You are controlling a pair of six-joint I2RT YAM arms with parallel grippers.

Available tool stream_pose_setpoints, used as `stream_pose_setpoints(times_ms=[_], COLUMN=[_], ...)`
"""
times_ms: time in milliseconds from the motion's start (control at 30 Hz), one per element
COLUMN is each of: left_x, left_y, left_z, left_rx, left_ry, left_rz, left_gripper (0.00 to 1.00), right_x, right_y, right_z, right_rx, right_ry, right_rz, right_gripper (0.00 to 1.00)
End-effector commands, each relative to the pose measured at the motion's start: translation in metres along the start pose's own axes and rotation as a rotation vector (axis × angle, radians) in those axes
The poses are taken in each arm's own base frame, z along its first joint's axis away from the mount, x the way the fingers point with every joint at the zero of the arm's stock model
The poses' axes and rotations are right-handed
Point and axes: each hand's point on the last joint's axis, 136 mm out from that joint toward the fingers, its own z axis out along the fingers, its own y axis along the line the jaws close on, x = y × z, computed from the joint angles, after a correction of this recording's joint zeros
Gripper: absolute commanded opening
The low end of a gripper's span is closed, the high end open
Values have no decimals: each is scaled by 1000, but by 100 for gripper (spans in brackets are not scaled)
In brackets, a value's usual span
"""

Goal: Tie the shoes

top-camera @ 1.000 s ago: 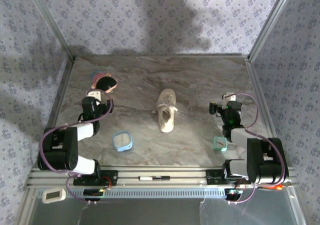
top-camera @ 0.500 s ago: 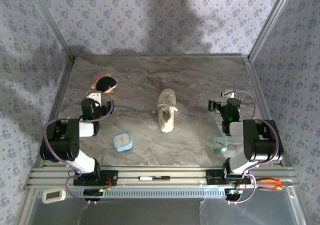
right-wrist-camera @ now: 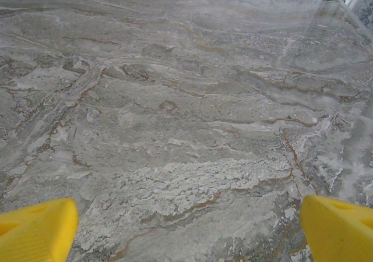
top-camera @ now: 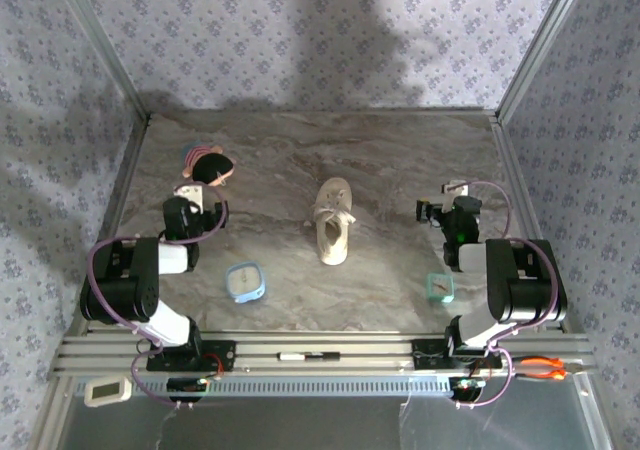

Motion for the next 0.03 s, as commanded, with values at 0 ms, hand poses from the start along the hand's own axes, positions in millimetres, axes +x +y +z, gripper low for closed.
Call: stream_pose_setpoints(times_ms=[0], left_x=[-22], left_y=[-1], left_z=[2], left_rx=[14], left_ry=[-68], left_rz=[-8], left_gripper=[100], right_x=[-10], right_y=[-2], right_z=[2], right_rx=[-1], right_ry=[-27], right_rz=[18], right_gripper=[100])
